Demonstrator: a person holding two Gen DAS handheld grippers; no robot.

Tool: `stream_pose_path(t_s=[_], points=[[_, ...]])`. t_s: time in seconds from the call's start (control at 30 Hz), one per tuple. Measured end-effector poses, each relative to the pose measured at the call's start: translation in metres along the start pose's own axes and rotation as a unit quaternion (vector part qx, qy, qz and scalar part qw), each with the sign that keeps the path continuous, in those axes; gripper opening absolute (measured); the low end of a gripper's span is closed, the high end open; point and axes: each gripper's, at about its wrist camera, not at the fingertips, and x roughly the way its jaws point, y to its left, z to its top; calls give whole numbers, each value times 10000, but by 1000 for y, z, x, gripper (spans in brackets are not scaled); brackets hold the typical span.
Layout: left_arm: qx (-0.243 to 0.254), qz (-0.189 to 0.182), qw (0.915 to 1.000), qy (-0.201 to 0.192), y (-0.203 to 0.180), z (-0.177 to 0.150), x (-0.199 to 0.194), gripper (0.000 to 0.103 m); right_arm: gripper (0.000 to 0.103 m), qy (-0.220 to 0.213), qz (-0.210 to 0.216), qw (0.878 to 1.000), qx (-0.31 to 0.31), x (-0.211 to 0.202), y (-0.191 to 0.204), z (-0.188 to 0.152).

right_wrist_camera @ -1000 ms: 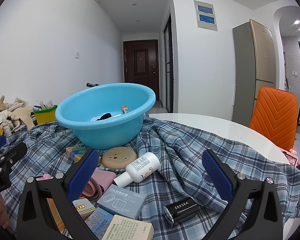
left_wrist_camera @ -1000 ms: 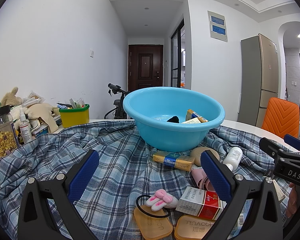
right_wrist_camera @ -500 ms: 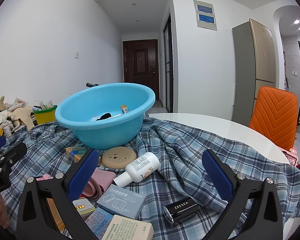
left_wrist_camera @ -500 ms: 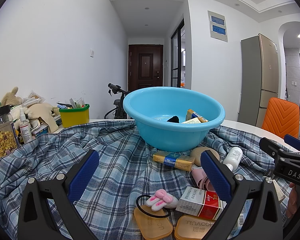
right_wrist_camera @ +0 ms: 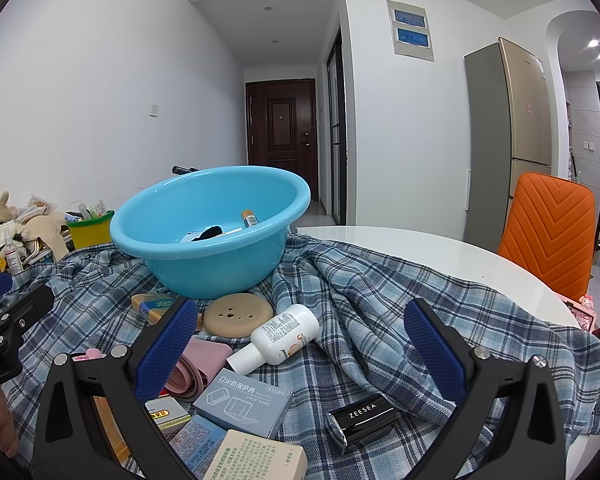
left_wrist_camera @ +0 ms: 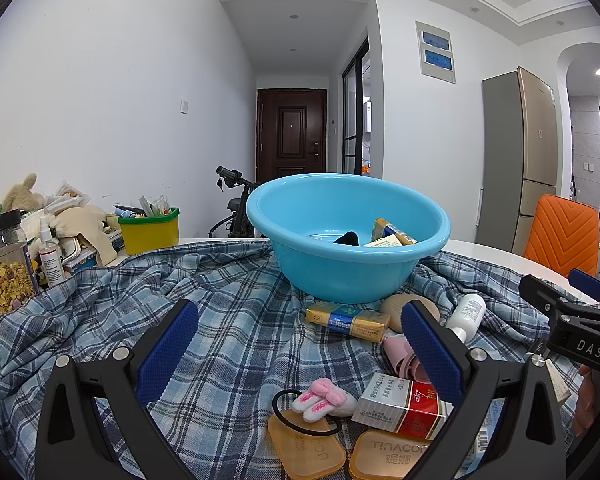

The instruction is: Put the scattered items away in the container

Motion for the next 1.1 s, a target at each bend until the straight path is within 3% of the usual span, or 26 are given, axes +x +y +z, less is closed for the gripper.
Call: stream_pose_path(t_s=[0.53,0.67,0.9,1.1], points=[[-13,-88,10000,-5,-3,5,-2,103,103,226,-40,9997,-104,9,2,0],[201,128,9996,116,-5,6,4,103,103,209,30,9996,-191,3,5,4],[-324,-29,9993,177,9,37,-2,103,103,29,223,9993,-296,-17,7,34],[-111,164,9984,536,7,70,-5,103,103,-37,365,9989,-303,-29,7,64]])
